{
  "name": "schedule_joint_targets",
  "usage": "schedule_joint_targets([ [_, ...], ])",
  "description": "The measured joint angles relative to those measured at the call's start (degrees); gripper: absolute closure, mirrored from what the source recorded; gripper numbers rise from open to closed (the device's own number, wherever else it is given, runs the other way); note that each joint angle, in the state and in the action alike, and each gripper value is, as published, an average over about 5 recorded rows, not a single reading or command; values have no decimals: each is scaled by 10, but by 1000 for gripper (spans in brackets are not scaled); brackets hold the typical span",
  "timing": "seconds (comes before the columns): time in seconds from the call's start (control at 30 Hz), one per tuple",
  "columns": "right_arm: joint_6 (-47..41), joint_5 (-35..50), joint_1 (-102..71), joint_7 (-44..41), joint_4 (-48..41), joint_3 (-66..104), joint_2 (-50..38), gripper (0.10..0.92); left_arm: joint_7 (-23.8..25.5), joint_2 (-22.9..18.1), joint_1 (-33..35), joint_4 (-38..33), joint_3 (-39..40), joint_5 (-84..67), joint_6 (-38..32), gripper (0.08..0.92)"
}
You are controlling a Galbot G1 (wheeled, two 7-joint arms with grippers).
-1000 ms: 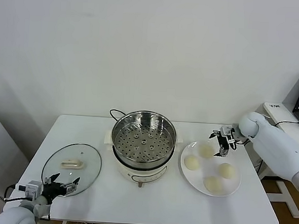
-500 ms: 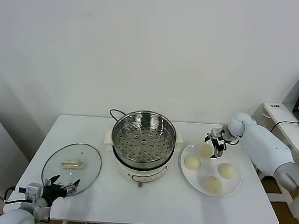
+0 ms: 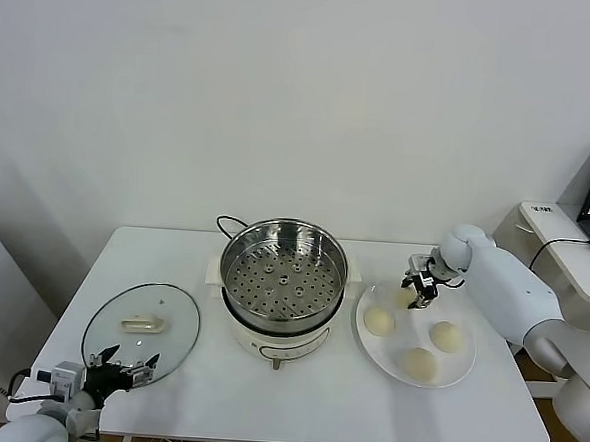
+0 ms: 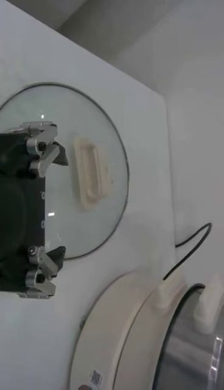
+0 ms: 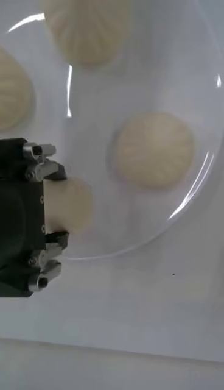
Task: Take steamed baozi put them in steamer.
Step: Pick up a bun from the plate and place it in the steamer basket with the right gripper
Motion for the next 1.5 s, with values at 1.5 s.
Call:
schedule_joint_targets([
  [1.5,293,115,294,40,169,-223,70,516,-4,13,4,-15,-1,-8,4,177],
])
